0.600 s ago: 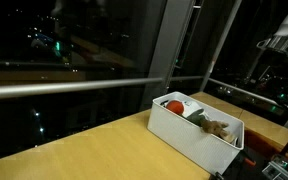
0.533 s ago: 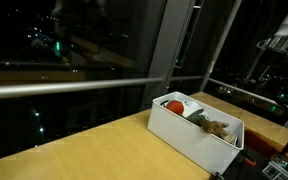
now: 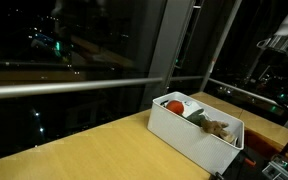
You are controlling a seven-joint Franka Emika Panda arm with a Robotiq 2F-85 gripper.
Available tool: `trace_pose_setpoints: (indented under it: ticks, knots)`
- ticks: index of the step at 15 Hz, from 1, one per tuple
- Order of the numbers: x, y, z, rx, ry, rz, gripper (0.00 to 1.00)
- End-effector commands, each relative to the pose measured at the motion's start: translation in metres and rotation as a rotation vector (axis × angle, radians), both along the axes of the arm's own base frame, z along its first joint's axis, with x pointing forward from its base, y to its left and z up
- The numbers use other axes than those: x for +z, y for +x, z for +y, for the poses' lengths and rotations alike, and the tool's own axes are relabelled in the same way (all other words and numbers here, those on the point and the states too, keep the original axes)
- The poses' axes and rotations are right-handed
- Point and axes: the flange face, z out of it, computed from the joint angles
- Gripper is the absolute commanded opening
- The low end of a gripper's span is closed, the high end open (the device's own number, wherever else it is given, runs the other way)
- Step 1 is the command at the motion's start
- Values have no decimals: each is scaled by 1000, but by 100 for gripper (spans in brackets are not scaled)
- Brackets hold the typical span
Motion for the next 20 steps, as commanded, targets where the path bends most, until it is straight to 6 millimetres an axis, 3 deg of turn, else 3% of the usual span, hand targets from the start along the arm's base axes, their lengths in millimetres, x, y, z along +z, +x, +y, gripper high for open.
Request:
trace_pose_setpoints:
  ticks: [1,6,14,20]
  knots:
    - [0,0,0,0,0,1,100]
    - [1,3,4,7,-3,-3,100]
    - [-8,45,67,153,-57,-73,100]
    - [-41,90,106,235,-79,-141,100]
